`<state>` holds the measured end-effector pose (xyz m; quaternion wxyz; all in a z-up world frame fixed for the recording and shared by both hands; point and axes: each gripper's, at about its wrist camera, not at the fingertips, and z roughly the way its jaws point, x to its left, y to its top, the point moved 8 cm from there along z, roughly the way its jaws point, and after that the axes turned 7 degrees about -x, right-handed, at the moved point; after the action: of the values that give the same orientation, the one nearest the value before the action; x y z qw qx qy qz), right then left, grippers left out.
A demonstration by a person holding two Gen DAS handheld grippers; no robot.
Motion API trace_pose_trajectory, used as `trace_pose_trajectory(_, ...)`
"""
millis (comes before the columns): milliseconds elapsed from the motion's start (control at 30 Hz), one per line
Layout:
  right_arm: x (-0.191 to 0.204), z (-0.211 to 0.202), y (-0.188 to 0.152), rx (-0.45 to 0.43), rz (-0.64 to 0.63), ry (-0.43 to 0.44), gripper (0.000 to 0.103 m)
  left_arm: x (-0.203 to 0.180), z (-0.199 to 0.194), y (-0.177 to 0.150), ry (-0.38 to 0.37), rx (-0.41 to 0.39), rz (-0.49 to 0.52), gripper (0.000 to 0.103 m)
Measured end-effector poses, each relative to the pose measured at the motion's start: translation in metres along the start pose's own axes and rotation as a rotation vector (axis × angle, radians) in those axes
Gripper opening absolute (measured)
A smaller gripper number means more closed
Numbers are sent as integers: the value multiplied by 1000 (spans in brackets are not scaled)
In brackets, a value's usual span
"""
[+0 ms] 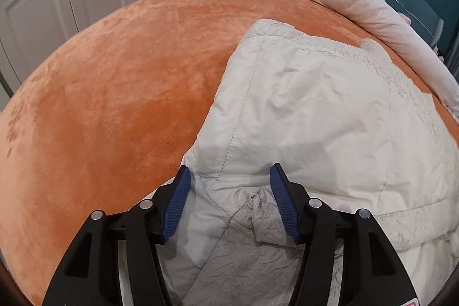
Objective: Fold large clothes
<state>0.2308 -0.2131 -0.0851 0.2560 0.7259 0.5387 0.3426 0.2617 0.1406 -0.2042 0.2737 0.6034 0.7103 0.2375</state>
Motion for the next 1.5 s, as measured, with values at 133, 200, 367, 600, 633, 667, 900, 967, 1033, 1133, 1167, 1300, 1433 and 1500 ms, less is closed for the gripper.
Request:
trace_pose_trajectory(133, 118, 57, 6, 142, -179, 259, 4, 1, 0, 0, -7, -12, -8, 59)
trace_pose_trajectory(200, 162, 87, -10, 210, -257, 302, 4, 2, 1, -1, -11, -20, -12, 59)
trace_pose_trajectory(367, 206, 180, -57, 356, -385, 201, 2, 2, 3, -3, -4, -36, -10, 60)
trace_pose_trajectory(600, 208, 204, -54, 373, -223, 222, 2, 0, 8, -4, 15, -48, 10, 62)
trace_pose_trajectory(633, 203, 190, -47, 342, -200, 244, 7, 0, 8, -4, 11, -49, 7, 62)
trace_pose_trajectory(667, 195, 162, -38, 279, -175, 266, 11, 1, 8, -4, 6, -50, 2, 62)
trace_pose_trajectory(900, 12, 35, -32, 34, 51, 43, 58, 4, 4, 1, -49, -44, -38, 66)
trace_pose_trajectory(967, -33, 25, -43, 77, 127, -3, 59, 6, -2, 6, -76, -38, -68, 67)
trace_pose_trajectory(1033, -64, 24, -51, 106, 197, -20, 61, 8, -17, 14, -80, -40, -132, 67)
trace_pose_trajectory(1133, -77, 38, -62, 148, 311, 64, 66, -2, -44, 33, -147, -78, -259, 69)
trace_pose_trajectory(1167, -75, 47, -65, 180, 340, 93, 65, -10, -48, 38, -156, -77, -266, 69)
trace_pose_trajectory(1300, -45, 36, -47, 136, 271, 178, 5, -51, -39, 49, -124, -46, -100, 69)
trace_pose_trajectory(1433, -53, -9, -34, 5, 246, 181, 4, -55, -12, 32, -30, 22, 2, 64)
trace_pose_trajectory(1500, -70, 22, -71, 140, 223, 98, 4, -50, 7, 13, 4, 72, 4, 66)
